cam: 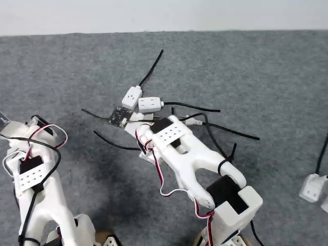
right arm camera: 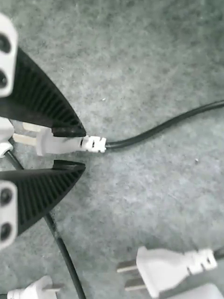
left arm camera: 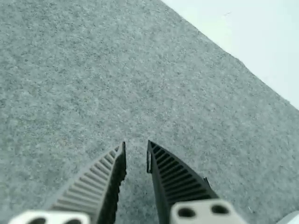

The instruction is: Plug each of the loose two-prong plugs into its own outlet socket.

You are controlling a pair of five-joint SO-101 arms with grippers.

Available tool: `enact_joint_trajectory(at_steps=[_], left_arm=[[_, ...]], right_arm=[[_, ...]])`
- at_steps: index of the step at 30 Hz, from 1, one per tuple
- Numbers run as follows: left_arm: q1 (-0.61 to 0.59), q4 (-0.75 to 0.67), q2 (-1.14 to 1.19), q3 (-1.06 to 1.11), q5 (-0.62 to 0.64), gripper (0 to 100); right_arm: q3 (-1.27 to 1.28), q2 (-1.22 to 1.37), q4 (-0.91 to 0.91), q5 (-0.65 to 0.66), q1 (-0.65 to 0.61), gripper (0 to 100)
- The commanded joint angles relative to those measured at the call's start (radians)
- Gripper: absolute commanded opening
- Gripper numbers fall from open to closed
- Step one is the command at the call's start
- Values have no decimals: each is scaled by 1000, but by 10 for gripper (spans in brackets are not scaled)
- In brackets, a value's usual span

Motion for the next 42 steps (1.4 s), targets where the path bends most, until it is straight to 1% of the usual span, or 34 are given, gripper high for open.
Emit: enact_joint_trajectory(at_steps=[1,7,11,14,17,24,26,30,31,34,37,42], left_arm=[[-6,2,0,-50,5,75],[-8,2,2,-50,5,76],[-8,2,2,-50,2,76],[-8,3,2,-48,-43,76],[-8,3,2,-48,-48,76],[-8,3,2,-48,-49,76],[-8,3,2,-48,-49,76],[-8,5,2,-47,-51,76],[-8,5,2,-47,-51,76],[-8,5,2,-47,-51,76],[-8,5,-5,-36,-52,76],[-8,5,-5,-36,-52,76]], right_arm=[[-8,-59,-15,37,-22,100],[8,-50,-62,46,1,100],[14,12,-85,130,5,101],[2,31,-84,135,-1,100],[-3,30,-84,138,5,100],[-5,38,-70,230,15,106],[-5,38,-54,278,13,107],[-9,51,-48,304,12,170],[-18,61,-48,304,12,170],[-74,96,5,305,12,113],[-150,156,65,305,13,12],[-242,222,173,298,18,9]])
